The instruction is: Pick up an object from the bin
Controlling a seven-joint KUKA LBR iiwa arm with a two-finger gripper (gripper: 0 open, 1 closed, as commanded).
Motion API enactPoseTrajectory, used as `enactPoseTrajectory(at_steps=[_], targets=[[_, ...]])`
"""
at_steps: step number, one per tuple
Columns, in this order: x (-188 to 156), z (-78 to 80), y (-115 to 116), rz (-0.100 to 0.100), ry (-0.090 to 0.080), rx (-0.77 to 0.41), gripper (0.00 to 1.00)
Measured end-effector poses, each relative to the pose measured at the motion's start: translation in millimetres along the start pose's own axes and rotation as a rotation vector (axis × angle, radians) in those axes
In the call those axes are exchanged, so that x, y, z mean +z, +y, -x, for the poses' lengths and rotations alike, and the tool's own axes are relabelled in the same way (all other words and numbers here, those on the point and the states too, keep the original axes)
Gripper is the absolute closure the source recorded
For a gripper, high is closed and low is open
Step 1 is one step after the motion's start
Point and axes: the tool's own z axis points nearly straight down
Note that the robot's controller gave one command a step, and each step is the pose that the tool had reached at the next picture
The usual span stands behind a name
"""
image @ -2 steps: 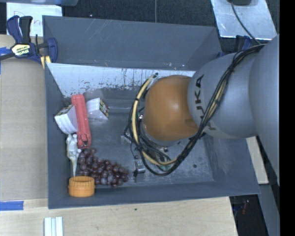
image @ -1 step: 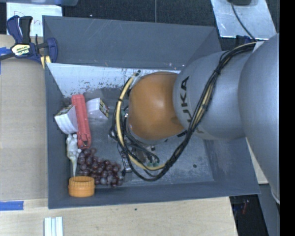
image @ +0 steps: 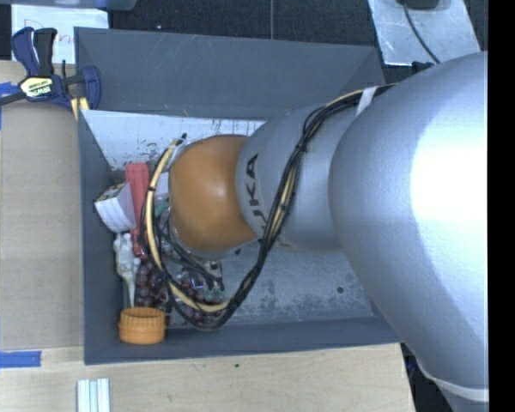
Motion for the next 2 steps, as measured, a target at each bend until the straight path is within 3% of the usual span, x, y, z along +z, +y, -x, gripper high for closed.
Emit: enactPoseTrajectory(at_steps=[1, 2], targets=[[26.0, -15.7, -1.4, 0.001, -0.016, 0.006, 0.0], [25.6, -16.2, -19.0, 0.006, -0.015, 0.081, 1.0]])
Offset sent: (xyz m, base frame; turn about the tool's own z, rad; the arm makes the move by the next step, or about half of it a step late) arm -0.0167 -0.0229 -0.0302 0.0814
